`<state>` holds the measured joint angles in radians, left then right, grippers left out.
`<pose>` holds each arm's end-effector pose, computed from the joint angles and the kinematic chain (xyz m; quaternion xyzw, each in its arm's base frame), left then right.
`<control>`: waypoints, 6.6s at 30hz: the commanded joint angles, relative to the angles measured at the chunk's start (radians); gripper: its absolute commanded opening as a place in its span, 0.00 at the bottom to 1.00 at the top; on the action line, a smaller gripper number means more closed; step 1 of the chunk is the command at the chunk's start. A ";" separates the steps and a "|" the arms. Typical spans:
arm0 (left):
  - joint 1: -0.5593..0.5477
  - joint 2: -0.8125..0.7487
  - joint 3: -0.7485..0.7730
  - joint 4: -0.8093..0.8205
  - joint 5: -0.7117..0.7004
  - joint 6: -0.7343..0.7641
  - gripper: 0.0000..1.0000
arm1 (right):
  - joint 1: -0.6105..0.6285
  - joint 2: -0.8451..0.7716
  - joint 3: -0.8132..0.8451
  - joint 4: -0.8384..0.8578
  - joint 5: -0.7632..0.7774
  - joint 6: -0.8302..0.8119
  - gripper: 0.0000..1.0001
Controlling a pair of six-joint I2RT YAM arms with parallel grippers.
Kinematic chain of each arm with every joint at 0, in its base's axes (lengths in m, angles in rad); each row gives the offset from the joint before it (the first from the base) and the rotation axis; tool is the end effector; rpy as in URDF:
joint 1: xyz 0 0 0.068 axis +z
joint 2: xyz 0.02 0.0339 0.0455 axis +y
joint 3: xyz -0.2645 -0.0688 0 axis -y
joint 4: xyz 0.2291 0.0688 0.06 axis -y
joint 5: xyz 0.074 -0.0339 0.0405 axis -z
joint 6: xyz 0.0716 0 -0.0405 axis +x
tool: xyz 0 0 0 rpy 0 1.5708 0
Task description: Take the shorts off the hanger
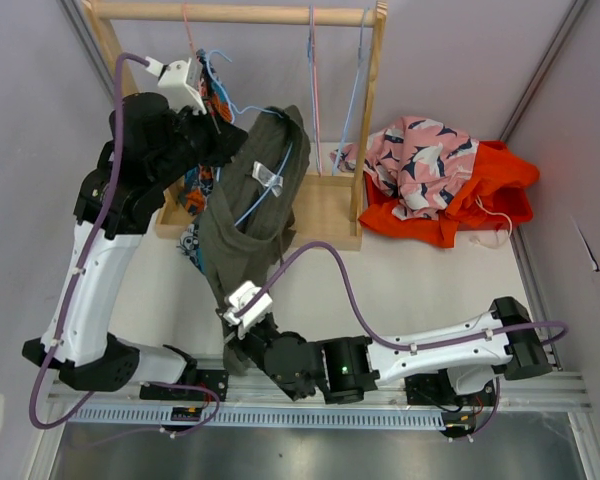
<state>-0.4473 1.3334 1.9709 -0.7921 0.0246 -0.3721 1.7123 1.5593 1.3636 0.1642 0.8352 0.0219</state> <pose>0.2247 -0.1097 0.5327 0.0365 0.7587 -0.2676 0.5928 -0.0004 0.3791 0.3884 -0.3038 0.6467 0.2965 0.6336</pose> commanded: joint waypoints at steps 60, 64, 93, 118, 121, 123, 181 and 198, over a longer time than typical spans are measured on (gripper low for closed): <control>0.157 -0.212 -0.324 0.505 -0.166 -0.338 0.00 | 0.067 0.291 0.260 -0.319 0.105 0.136 0.00; 0.157 -0.209 -0.252 0.415 -0.106 -0.275 0.00 | 0.040 0.249 0.206 -0.322 0.136 0.159 0.00; 0.105 -0.534 -0.512 0.056 0.218 -0.002 0.00 | -0.098 -0.550 -0.100 -0.159 0.615 -0.259 0.00; 0.105 -0.640 -0.687 0.059 0.512 -0.054 0.00 | -0.636 -0.548 0.007 -0.223 0.257 -0.284 0.00; 0.105 -0.657 -0.718 0.051 0.480 -0.030 0.00 | -0.814 -0.512 0.113 -0.199 0.138 -0.356 0.00; 0.105 -0.671 -0.727 0.041 0.440 -0.010 0.00 | -0.914 -0.486 0.182 -0.233 0.018 -0.341 0.00; 0.093 0.572 0.549 0.252 0.012 0.064 0.00 | -1.576 -0.772 -0.713 -0.140 -0.797 0.432 0.99; 0.067 0.389 0.394 0.173 0.006 0.120 0.66 | -1.424 -0.843 -0.742 -0.160 -0.716 0.429 0.99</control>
<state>-0.3798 1.8622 2.3589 -0.6167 0.0345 -0.2794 0.2714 0.7273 0.6323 0.0032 0.0906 0.4377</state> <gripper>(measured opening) 0.641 0.993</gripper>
